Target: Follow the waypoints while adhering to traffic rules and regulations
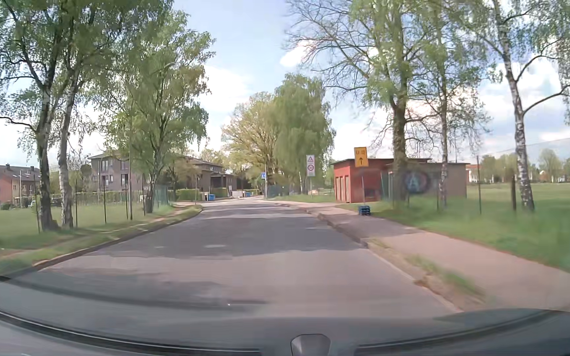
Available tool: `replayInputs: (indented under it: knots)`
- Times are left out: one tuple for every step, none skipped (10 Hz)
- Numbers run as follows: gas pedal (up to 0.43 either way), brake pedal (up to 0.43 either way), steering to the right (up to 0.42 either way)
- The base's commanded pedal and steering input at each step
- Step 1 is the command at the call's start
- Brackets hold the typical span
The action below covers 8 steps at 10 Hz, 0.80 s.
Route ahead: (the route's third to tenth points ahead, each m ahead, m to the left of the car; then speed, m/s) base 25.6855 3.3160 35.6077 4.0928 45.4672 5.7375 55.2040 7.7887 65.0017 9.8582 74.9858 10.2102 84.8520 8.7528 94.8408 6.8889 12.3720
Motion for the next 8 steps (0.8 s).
replayInputs:
  knots:
    - [0.0, 0.0, -0.005]
    - [0.0, 0.0, -0.007]
    - [0.0, 0.0, -0.009]
    - [0.0, 0.012, -0.012]
    - [0.0, 0.012, -0.012]
    - [0.0, 0.018, -0.012]
    - [0.0, 0.055, -0.012]
    - [0.0, 0.091, -0.012]
